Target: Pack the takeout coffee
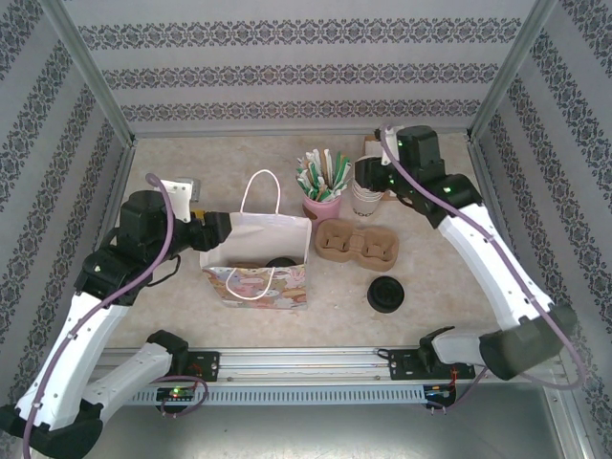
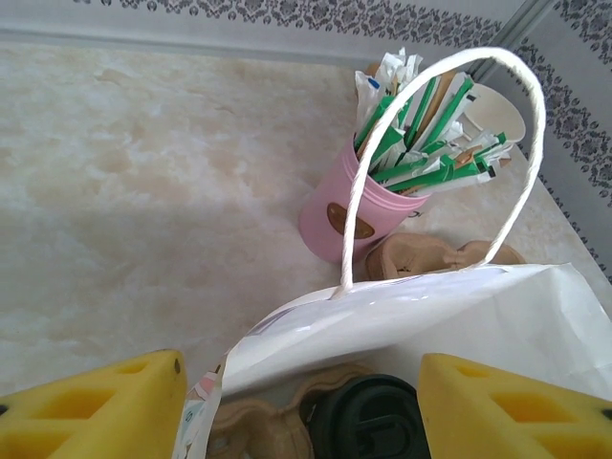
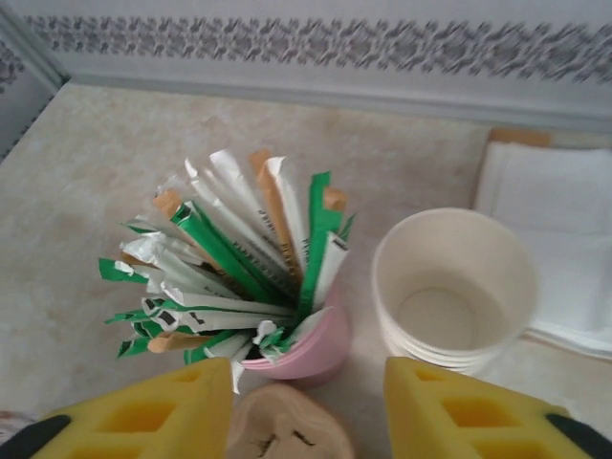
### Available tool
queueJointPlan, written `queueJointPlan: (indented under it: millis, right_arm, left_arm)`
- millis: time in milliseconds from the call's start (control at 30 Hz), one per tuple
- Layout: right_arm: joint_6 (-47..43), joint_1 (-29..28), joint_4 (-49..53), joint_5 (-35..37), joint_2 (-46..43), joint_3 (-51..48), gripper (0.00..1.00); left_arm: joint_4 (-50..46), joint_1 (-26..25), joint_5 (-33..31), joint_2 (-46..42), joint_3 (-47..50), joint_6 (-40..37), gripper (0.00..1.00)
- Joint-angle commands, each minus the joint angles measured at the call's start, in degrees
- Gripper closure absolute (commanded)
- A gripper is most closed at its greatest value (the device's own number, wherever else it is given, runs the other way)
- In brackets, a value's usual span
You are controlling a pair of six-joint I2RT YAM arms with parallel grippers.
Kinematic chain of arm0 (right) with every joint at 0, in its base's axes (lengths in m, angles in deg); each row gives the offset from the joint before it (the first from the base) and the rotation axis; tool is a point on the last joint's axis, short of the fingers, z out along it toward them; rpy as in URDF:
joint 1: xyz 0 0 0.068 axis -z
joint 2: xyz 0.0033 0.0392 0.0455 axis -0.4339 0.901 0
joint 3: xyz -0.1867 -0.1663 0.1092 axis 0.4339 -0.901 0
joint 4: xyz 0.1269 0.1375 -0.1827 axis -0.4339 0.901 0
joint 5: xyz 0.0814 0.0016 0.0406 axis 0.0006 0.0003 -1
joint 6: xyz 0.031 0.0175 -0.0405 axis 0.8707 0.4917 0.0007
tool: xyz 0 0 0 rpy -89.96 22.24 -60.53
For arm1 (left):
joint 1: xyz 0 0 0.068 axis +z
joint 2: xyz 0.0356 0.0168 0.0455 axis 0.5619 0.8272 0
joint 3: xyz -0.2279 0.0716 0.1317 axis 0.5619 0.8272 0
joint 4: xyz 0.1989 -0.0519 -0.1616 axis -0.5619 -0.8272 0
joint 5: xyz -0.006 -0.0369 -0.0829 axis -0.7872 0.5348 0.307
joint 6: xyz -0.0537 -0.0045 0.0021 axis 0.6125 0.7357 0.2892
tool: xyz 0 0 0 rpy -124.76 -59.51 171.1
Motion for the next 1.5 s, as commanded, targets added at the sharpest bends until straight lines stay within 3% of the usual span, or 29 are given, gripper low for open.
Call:
queueJointPlan:
  millis: [0,467,667,1467]
  right_arm:
    - [-0.6,0.3,-1.9,-6.2,2.7,3.5,0.60]
    - [-13.8,-3.5,6.7,-15.8,17.1,16.1,0.69]
    - [-17.8,-4.4,11.4,-15.0,21.6,20.5,0.63]
    - [-19.8,-6.0,13.1,-9.1,26.1,22.7,0.61]
  left_arm:
    - [-0.1,-0.7,-1.2,-1.3,-0.4,0.9,0.38]
    - [-2.5,-0.6,0.4,-2.0,0.3,0.7,0.46]
    - [-2.9,-0.7,0.7,-1.8,0.2,0.7,0.46]
    - [-2.9,-0.7,1.2,-1.5,0.3,1.0,0.46]
